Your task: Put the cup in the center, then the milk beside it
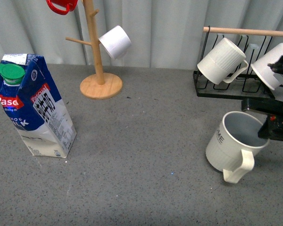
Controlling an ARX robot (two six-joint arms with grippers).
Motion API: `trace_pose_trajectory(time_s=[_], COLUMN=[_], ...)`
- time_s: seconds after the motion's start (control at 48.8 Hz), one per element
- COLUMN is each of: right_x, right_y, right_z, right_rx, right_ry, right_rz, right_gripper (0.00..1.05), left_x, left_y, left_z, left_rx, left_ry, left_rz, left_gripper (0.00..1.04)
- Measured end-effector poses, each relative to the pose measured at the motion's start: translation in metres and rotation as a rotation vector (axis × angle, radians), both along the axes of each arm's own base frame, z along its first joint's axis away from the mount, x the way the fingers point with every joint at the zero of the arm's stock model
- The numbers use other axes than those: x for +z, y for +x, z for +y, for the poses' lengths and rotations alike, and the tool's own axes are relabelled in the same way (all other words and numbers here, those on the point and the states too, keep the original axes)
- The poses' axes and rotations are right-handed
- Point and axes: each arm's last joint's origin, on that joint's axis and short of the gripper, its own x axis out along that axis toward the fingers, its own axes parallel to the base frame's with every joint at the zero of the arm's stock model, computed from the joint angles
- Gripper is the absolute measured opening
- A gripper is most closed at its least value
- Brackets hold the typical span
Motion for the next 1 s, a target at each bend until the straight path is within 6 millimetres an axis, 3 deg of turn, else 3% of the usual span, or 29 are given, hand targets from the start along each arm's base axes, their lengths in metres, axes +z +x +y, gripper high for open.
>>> trace_pose_trajectory(time_s=[0.246,0.471,0.778,1.003], right_x=[0.026,0.018,0.003,-0.002], right_y=[0.014,0.024,0.033,0.034], right_z=[0.051,0.087,0.117,0.122], right_rx=[0.116,0.181,0.197,0.201], right_ry=[0.010,0.013,-0.003,-0.012], right_rz=[-0.043,-0.024,0.008,0.017], right_gripper=[0.01,0.01,0.01,0.01], left_x=[0.000,0.000,0.000,0.000], left_y=[0.000,0.000,0.000,0.000], left_z=[0.000,0.000,0.000,0.000], left_rx=[0.000,0.000,0.000,0.000], left_ry=[0.000,0.000,0.000,0.000], left_rz=[0.000,0.000,0.000,0.000], left_gripper=[0.98,0.98,0.98,0.98])
